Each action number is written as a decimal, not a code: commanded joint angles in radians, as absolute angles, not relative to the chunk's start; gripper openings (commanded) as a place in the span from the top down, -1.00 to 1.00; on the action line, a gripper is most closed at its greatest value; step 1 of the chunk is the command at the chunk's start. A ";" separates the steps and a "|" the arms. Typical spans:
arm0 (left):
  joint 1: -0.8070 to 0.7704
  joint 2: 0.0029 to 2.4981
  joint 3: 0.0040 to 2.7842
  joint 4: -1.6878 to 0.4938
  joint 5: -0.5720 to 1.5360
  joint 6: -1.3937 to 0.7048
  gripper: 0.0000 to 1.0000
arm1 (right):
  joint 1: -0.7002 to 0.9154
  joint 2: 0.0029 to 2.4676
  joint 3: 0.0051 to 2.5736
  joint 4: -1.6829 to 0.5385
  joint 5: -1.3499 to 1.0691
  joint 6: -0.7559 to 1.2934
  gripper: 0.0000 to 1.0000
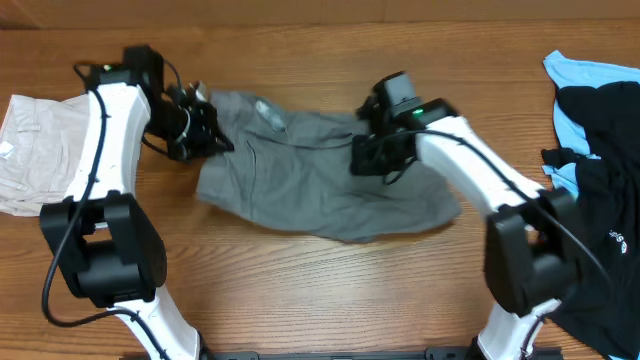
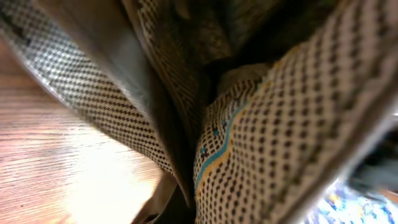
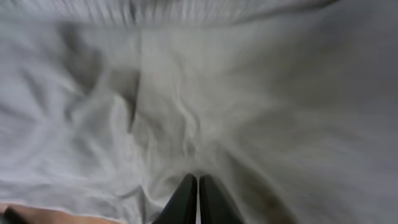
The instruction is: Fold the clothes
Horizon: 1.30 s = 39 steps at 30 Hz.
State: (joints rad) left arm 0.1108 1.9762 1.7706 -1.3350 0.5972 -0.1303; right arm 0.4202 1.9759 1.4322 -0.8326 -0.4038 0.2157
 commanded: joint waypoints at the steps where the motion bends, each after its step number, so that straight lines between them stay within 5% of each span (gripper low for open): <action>1: 0.103 1.930 1.846 -1.357 0.692 -0.120 0.92 | 0.488 2.065 1.414 -0.782 -0.559 0.242 0.89; 16: 0.010 1.925 1.855 -1.428 0.787 -0.131 0.93 | 0.727 2.192 1.415 -0.428 -0.617 0.371 0.91; 32: 0.057 1.925 1.872 -1.356 0.670 -0.155 0.92 | 0.378 1.940 1.512 -1.087 -0.240 0.255 0.66; 39: 0.122 1.925 1.943 -1.327 0.670 -0.207 0.92 | 0.325 1.942 1.404 -1.090 -0.236 0.170 0.68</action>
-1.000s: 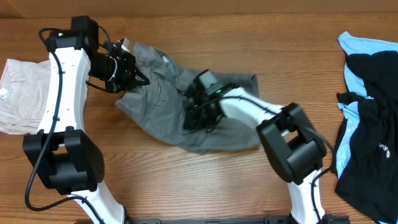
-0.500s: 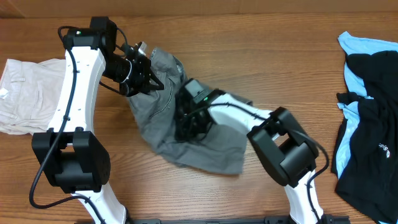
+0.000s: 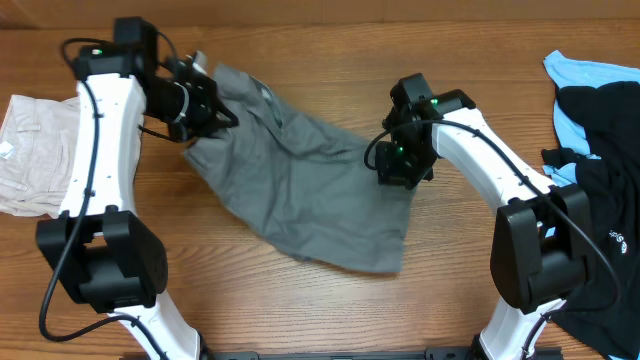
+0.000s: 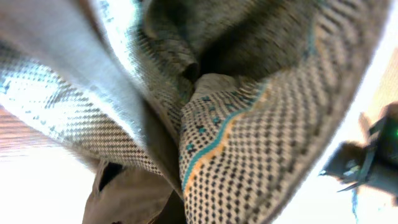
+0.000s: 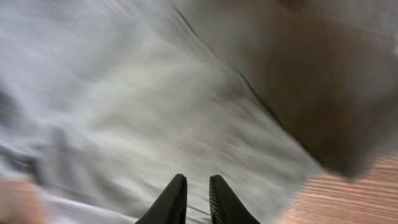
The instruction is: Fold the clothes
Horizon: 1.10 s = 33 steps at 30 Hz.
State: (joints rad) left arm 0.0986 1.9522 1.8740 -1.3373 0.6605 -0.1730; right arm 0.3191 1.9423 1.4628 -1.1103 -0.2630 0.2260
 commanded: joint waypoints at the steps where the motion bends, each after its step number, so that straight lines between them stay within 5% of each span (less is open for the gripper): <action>1: 0.123 1.925 1.951 -1.327 0.669 -0.207 0.92 | 0.327 1.942 1.387 -1.075 -0.236 0.170 0.68; 11: 0.113 1.925 2.001 -1.305 0.648 -0.275 0.92 | 0.361 1.945 1.267 -0.869 -0.241 0.167 0.67; 20: -0.060 1.925 2.000 -1.322 0.642 -0.308 0.92 | 0.366 1.987 1.267 -0.827 -0.250 0.167 0.67; 33: -0.368 1.926 1.952 -1.295 0.281 -0.448 0.92 | 0.366 2.043 1.267 -0.822 -0.293 0.167 0.72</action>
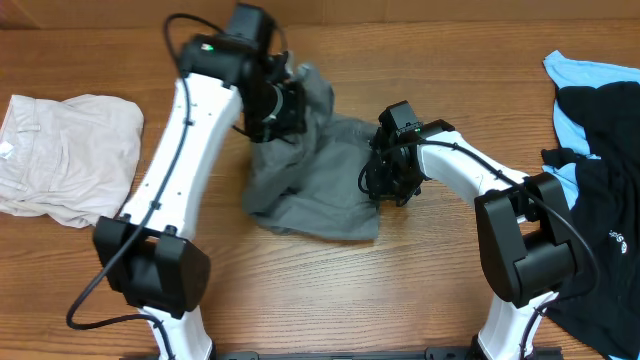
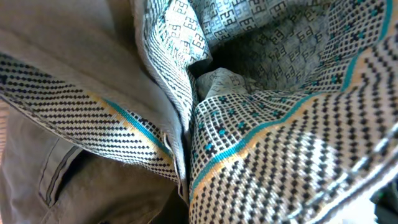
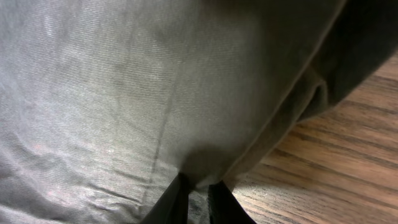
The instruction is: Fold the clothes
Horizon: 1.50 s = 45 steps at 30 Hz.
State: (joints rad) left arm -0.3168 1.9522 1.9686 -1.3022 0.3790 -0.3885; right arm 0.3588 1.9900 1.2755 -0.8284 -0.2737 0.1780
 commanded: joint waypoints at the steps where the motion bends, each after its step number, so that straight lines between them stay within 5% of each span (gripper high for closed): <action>1: -0.385 1.927 1.945 -1.294 0.260 -0.464 0.91 | 0.366 2.043 1.267 -0.822 -0.293 0.167 0.72; 7: -0.454 1.942 1.914 -1.277 0.235 -0.480 0.74 | 0.366 2.043 1.267 -0.824 -0.293 0.167 0.77; 10: -0.459 1.945 1.909 -1.274 0.239 -0.480 0.16 | 0.366 2.043 1.268 -0.837 -0.293 0.167 0.81; 11: -0.458 1.945 1.910 -1.274 0.245 -0.478 0.12 | 0.366 2.043 1.271 -0.845 -0.293 0.167 0.81; 23: -0.326 1.900 1.979 -1.297 0.210 -0.371 -0.03 | 0.231 1.866 1.470 -1.103 -0.126 0.193 0.65; 28: -0.255 1.927 1.976 -1.288 0.197 -0.370 -0.13 | 0.187 1.775 1.594 -1.212 -0.254 0.084 0.54; 34: -0.236 1.994 1.970 -1.270 0.191 -0.370 -0.13 | 0.263 1.762 1.600 -1.215 -0.536 -0.154 0.51; 45: -0.236 2.225 1.970 -1.281 0.203 -0.370 -0.12 | 0.406 1.857 1.557 -1.063 -0.577 -0.157 0.51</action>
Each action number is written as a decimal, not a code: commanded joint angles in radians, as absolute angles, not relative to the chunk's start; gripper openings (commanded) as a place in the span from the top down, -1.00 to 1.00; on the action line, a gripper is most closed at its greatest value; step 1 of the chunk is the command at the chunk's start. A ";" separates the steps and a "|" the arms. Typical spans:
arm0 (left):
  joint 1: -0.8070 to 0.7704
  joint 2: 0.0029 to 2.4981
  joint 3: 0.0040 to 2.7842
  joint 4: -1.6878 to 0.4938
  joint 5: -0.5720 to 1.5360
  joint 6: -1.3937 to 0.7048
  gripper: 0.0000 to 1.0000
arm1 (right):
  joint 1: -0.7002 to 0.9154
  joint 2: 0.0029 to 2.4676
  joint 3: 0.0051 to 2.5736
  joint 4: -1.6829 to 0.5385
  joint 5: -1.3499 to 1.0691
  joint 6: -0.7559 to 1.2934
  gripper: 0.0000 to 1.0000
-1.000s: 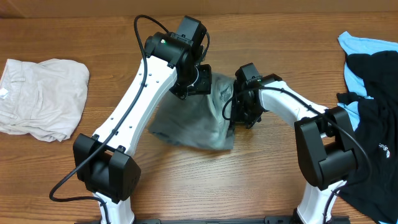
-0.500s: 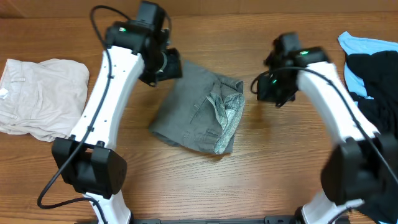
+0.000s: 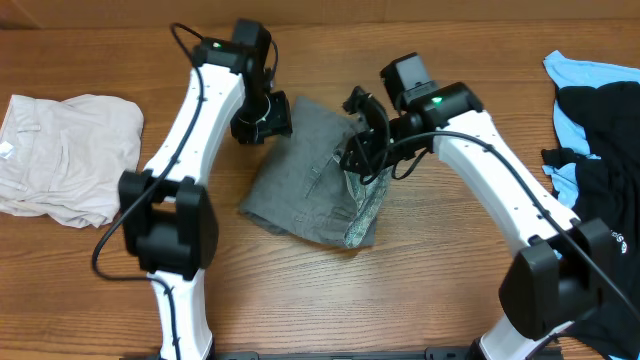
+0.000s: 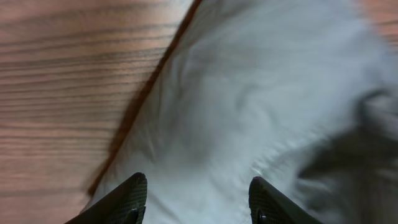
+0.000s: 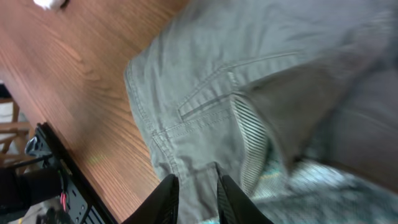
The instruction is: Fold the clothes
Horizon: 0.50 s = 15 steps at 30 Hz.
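Observation:
The grey shorts [image 3: 300,185] lie doubled over in the middle of the table, with patterned lining [image 3: 362,210] showing along their right edge. My left gripper [image 3: 262,120] sits at their top left corner. In the left wrist view it [image 4: 197,190] is wide open over pale cloth [image 4: 249,93], holding nothing. My right gripper [image 3: 362,152] is at the shorts' upper right. In the right wrist view its narrow jaws [image 5: 196,186] have a flap of the shorts [image 5: 249,56] between them.
A beige garment [image 3: 60,150] lies folded at the far left. A pile of black and light blue clothes [image 3: 600,150] fills the right edge. Bare wood [image 3: 400,300] runs along the front. The right wrist view shows a black frame [image 5: 56,180] at the table's edge.
My left gripper has let go of the waistband and now stands open over the shorts' top left. My right gripper has moved up and left from the shorts' right edge, holding a flap; lining now shows there.
The shorts lay spread wide, my left gripper shut on their left end and the right one on their middle right. Then they were stretched diagonally. Then the left end was over toward the right, bunched. Now they lie doubled, with the left gripper open.

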State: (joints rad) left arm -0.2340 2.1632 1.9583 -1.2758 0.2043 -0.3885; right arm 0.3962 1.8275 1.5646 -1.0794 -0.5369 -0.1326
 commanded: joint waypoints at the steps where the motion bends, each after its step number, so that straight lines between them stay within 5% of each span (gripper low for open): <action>1: -0.236 2.244 1.970 -1.281 0.203 -0.370 -0.12 | 0.409 1.869 1.557 -1.055 -0.579 -0.157 0.50; 9: -0.235 2.360 1.970 -1.319 0.184 -0.369 -0.11 | 0.408 2.010 1.557 -1.011 -0.511 -0.147 0.51; 15: -0.233 2.367 1.970 -1.407 0.072 -0.371 -0.11 | 0.384 2.079 1.557 -1.011 0.032 0.235 0.46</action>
State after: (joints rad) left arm -0.2340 2.3581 1.9583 -1.3785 0.1539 -0.3855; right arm 0.4061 2.0617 1.5612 -1.0111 -0.3202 -0.0093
